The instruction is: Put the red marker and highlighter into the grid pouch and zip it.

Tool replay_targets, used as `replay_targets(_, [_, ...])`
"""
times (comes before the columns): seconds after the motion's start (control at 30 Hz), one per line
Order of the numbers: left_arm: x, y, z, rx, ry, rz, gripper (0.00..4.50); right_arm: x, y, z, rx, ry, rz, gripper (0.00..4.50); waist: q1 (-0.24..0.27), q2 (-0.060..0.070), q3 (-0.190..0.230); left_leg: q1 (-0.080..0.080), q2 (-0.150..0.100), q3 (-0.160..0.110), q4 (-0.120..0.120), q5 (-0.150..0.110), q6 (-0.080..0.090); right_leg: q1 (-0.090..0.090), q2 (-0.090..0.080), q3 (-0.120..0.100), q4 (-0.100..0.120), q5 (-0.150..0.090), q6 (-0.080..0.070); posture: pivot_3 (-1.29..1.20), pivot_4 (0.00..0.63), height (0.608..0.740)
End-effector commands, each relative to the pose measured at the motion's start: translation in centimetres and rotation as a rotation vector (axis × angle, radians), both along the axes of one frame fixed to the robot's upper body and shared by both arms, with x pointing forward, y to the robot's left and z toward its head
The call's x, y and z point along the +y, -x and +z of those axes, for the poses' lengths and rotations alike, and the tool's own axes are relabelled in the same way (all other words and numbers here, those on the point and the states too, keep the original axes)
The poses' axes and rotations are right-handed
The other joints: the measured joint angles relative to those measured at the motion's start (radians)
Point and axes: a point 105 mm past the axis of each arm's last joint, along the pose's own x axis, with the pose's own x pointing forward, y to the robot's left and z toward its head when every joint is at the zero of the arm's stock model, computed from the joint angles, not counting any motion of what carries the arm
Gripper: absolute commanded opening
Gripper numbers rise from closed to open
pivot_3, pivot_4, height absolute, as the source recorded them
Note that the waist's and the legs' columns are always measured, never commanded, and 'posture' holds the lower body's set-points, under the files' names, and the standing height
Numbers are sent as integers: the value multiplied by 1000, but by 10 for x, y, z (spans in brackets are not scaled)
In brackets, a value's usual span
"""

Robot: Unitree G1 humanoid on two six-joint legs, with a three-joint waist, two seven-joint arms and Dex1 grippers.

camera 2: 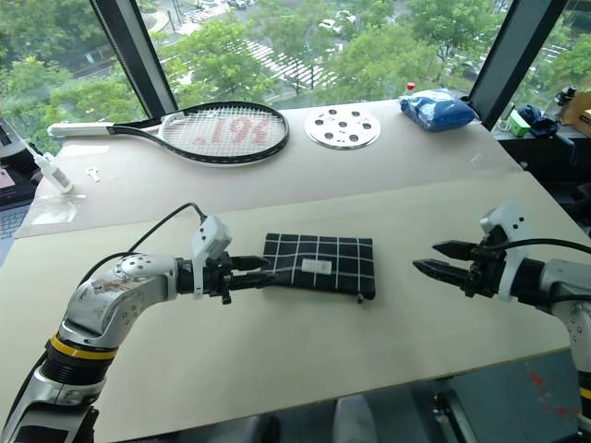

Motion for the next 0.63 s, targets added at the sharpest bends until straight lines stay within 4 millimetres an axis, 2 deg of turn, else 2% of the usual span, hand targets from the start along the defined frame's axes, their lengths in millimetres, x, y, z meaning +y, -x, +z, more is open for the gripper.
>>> replay_targets(0.03, [7, 3, 15, -29, 1, 9, 3919, 0, -4, 12, -64, 40, 5, 3367, 1, 0, 0, 0, 0, 0, 0, 0, 0, 0, 0, 0, 0, 0, 0, 0, 150, 740])
replay_targets(0.1, [12, 4, 34, -19, 95, 25, 4479, -4, -7, 16, -78, 37, -12, 3367, 2, 0, 0, 0, 0, 0, 0, 0, 0, 0, 0, 0, 0, 0, 0, 0, 150, 740])
replay_targets(0.2, [32, 2, 64, -20, 285, 89, 4479, -10, -12, 22, -101, 15, -37, 3367, 1, 0, 0, 0, 0, 0, 1, 0, 0, 0, 0, 0, 0, 0, 0, 0, 150, 740])
replay_targets(0.27, [50, 0, 72, -46, 358, 151, 4479, -14, -15, 25, -112, -11, -54, 3367, 1, 0, 0, 1, 0, 0, 0, 0, 0, 0, 0, 0, 0, 0, 0, 0, 150, 740])
replay_targets(0.37, [92, -12, 63, -91, 373, 410, 4479, -19, -19, 23, -120, -58, -69, 3367, -3, 1, 0, 2, 0, 0, -1, 0, 0, 0, 0, 0, 0, 0, 0, 0, 150, 740])
replay_targets(0.43, [118, -11, 47, -90, 336, 575, 4479, -20, -25, 17, -115, -88, -80, 3367, -6, 1, 0, 3, 1, 1, -1, 0, 0, 0, 0, 0, 0, 0, 0, 0, 150, 740])
replay_targets(0.57, [142, 7, 28, -26, 368, 675, 4479, -12, -38, 6, -103, -126, -86, 3367, -2, 1, 0, 4, 1, 2, -1, -1, 0, 0, 0, 0, 0, 0, -1, 0, 150, 740])
replay_targets(0.63, [152, 11, 25, -52, 373, 732, 4479, -7, -43, 5, -104, -139, -82, 3367, -2, 1, 0, 4, 1, 2, -1, -1, 0, 0, 0, 0, 0, 0, -1, 0, 150, 740])
